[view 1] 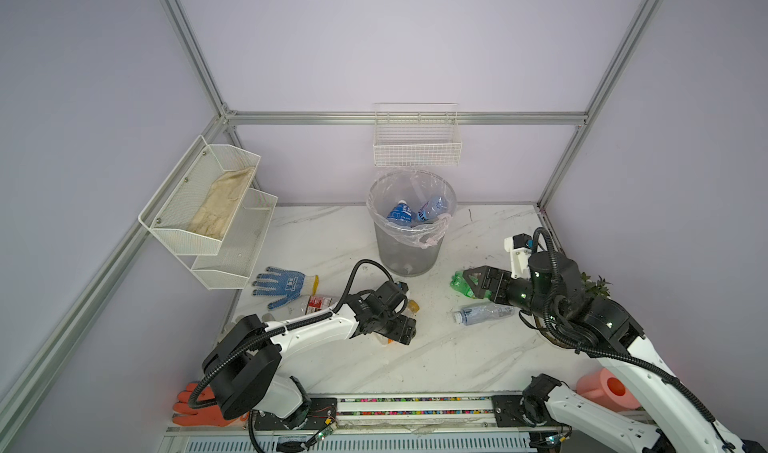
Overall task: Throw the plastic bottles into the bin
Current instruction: 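Lower the left gripper around the orange-labelled bottle's neck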
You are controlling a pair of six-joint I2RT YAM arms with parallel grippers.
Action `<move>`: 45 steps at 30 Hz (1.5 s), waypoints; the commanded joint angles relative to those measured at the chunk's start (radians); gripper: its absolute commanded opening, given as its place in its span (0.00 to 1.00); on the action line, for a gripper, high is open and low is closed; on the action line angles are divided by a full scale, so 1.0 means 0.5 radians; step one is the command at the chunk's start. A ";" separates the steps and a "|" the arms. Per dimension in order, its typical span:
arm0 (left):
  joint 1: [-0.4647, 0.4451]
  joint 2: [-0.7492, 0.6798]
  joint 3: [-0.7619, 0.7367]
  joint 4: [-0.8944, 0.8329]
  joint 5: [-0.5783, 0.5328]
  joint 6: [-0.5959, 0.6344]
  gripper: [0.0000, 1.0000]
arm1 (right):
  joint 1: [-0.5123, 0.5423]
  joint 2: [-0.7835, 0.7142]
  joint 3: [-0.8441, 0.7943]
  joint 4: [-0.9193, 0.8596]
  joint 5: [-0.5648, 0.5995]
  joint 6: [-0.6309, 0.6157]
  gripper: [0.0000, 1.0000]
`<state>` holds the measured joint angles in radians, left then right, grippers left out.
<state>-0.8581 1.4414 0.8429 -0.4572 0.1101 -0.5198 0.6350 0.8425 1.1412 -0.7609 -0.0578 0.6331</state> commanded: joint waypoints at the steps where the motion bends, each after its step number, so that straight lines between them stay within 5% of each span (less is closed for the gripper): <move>1: -0.008 -0.121 -0.087 0.083 -0.027 -0.049 0.87 | 0.006 -0.056 -0.049 -0.057 -0.028 0.120 0.94; 45: -0.012 0.038 -0.189 0.242 -0.076 -0.047 0.87 | 0.008 -0.129 -0.168 -0.030 -0.071 0.147 0.92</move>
<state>-0.8608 1.4296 0.7788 -0.3573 0.0761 -0.5404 0.6350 0.7925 1.0645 -0.7761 -0.1036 0.7059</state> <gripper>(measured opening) 0.875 0.918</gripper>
